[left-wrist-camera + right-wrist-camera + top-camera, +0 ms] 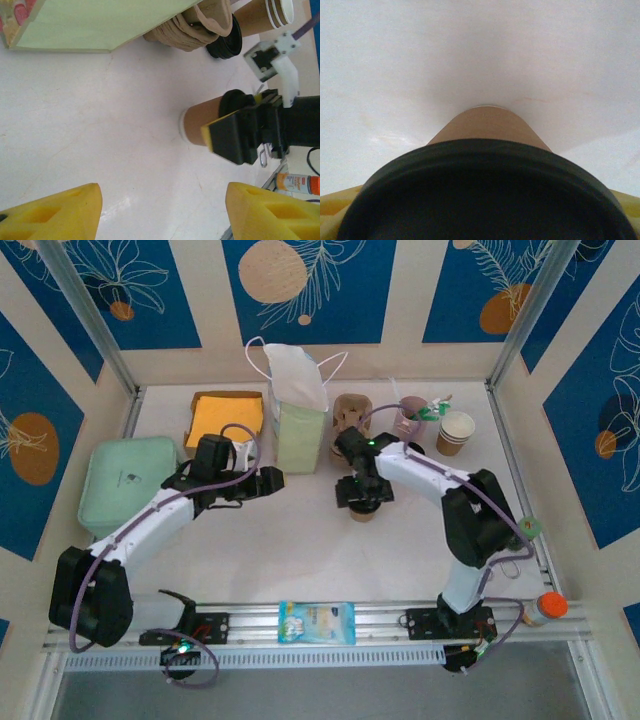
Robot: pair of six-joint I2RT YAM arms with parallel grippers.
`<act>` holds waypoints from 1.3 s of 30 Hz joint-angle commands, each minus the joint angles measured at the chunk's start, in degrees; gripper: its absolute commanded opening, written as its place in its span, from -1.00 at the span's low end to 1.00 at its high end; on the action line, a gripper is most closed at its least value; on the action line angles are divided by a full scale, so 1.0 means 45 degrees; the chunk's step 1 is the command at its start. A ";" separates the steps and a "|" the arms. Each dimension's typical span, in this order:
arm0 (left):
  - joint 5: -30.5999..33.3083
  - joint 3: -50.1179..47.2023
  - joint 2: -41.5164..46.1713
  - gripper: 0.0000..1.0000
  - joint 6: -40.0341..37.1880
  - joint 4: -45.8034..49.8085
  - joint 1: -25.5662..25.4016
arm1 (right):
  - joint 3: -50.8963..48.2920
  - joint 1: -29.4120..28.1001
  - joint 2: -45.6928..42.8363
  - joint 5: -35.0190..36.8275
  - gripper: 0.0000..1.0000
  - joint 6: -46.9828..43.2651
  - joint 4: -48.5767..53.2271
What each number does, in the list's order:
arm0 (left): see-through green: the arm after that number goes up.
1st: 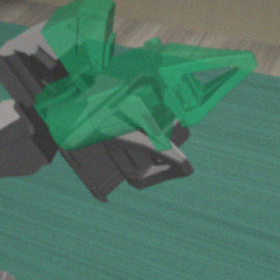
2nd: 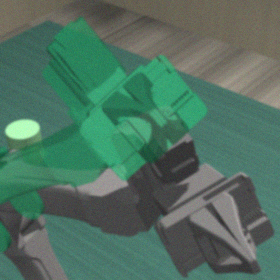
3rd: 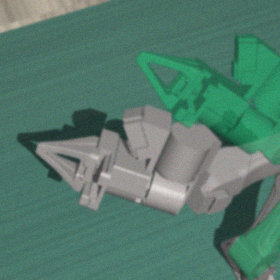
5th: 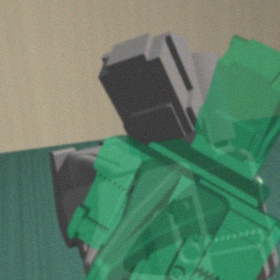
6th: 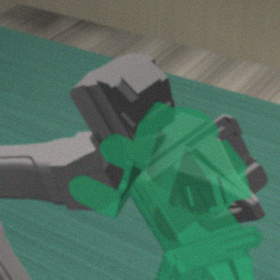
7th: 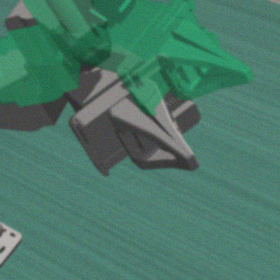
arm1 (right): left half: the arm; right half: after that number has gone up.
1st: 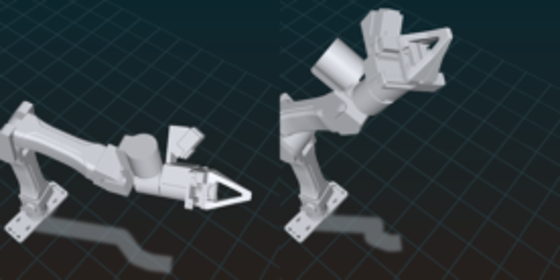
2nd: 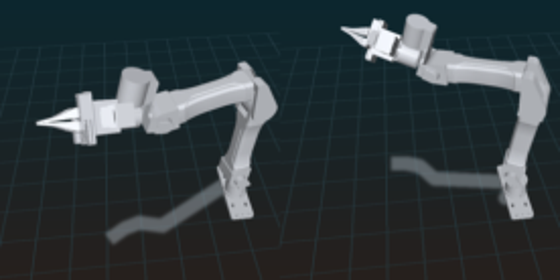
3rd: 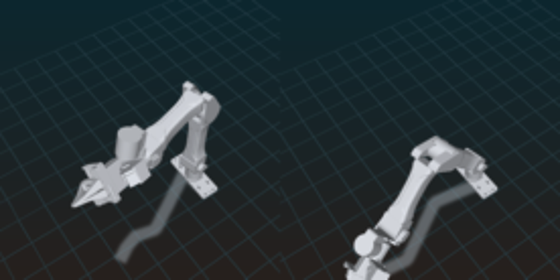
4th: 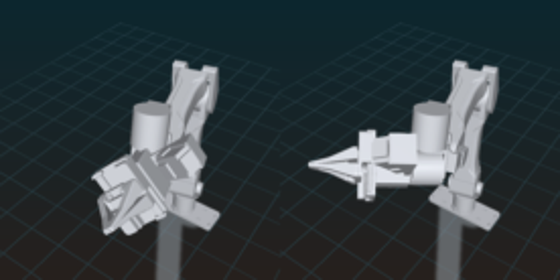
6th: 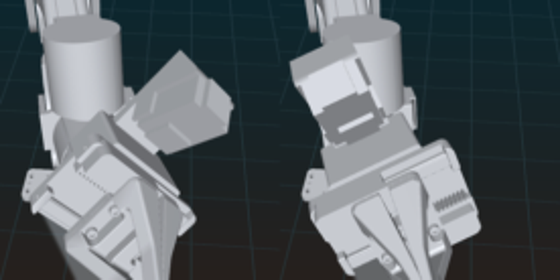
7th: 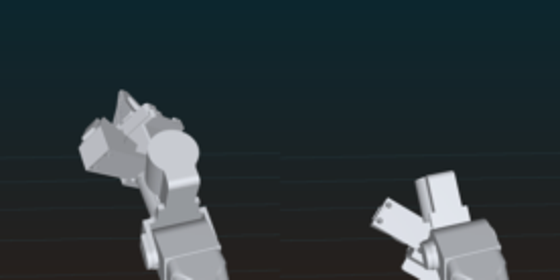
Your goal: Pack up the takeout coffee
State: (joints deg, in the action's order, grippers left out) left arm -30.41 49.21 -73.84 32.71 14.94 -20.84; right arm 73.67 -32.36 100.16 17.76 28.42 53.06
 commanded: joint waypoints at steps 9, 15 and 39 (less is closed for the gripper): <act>-0.0482 -0.0135 -0.0194 0.31 0.0184 -0.0696 0.0138 | -0.2183 0.4822 -0.2591 -0.0060 0.72 -0.0880 -0.0126; -0.0577 -0.0097 0.0000 0.31 0.0172 -0.0606 0.0138 | -0.1918 0.7380 -0.2350 -0.0410 0.71 -0.1407 -0.0610; -0.0637 -0.0107 0.0308 0.30 0.0118 -0.0410 0.0115 | -0.0044 1.1009 0.0333 -0.0395 0.70 -0.1213 -0.1616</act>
State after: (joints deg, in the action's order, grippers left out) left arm -31.92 48.05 -73.38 34.04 12.49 -20.75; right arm 73.03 16.95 100.75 15.86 22.57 46.48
